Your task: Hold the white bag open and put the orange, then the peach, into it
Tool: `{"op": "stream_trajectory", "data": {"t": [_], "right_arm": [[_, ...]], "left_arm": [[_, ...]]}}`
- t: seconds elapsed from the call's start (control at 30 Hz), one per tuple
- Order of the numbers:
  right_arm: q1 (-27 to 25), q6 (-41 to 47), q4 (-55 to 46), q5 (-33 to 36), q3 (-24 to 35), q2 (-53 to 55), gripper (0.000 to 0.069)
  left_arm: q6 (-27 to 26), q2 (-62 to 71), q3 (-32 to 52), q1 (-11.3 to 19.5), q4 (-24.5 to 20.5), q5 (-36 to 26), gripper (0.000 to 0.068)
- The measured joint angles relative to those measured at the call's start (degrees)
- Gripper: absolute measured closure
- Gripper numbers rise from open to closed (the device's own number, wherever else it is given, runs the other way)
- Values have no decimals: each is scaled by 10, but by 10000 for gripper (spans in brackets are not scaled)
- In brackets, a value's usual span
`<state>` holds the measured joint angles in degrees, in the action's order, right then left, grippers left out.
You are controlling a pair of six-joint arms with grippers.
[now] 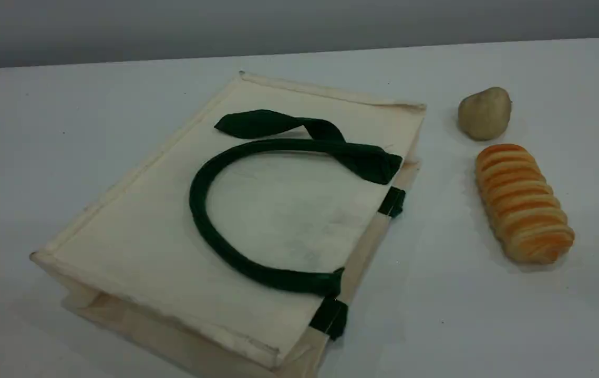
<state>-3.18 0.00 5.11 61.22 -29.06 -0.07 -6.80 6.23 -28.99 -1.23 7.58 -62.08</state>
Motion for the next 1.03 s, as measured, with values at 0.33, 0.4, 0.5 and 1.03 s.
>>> {"op": "stream_trajectory", "data": {"t": [0.33, 0.4, 0.5, 1.03], "right_arm": [[0, 0, -1, 1, 0, 1, 219], [0, 0, -1, 1, 0, 1, 219], [0, 0, -2, 1, 0, 1, 219], [0, 0, -2, 1, 0, 1, 219]], "left_arm": [[0, -63, 0, -1, 0, -1, 282], [0, -63, 0, -1, 0, -1, 282], [0, -63, 0, -1, 0, -1, 282], [0, -62, 0, -1, 0, 0, 282]]}}
